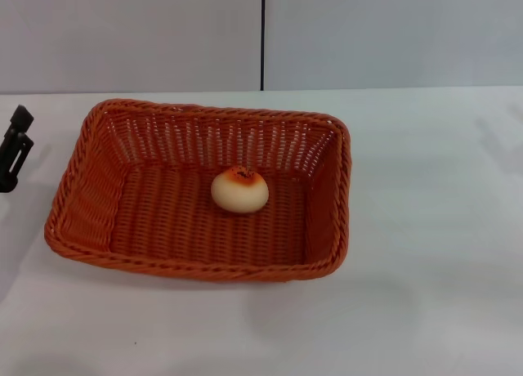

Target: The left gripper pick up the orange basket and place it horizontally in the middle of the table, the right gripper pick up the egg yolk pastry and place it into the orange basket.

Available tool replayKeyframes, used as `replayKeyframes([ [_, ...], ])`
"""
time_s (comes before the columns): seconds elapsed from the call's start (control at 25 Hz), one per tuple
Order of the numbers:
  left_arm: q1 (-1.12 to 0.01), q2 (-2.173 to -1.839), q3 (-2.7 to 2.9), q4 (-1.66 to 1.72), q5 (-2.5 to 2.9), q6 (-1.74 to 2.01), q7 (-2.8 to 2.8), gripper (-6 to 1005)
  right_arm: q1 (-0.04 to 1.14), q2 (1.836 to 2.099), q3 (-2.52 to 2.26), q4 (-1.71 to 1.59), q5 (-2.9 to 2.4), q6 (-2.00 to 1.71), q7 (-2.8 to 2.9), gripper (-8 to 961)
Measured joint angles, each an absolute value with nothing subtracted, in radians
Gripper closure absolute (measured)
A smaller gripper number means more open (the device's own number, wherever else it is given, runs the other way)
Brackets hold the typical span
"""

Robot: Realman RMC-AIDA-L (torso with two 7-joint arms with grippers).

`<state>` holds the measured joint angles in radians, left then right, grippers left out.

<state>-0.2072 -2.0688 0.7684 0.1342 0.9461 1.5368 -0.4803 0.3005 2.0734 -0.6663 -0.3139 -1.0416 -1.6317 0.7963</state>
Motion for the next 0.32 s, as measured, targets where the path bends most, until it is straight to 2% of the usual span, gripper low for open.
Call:
replayKeyframes([
  [0.32, -0.215, -2.072, 0.755, 0.066, 0.944, 1.550, -0.380, 407, 0.326, 2.077, -0.644, -0.204, -0.996, -1.634, 0.701, 266],
])
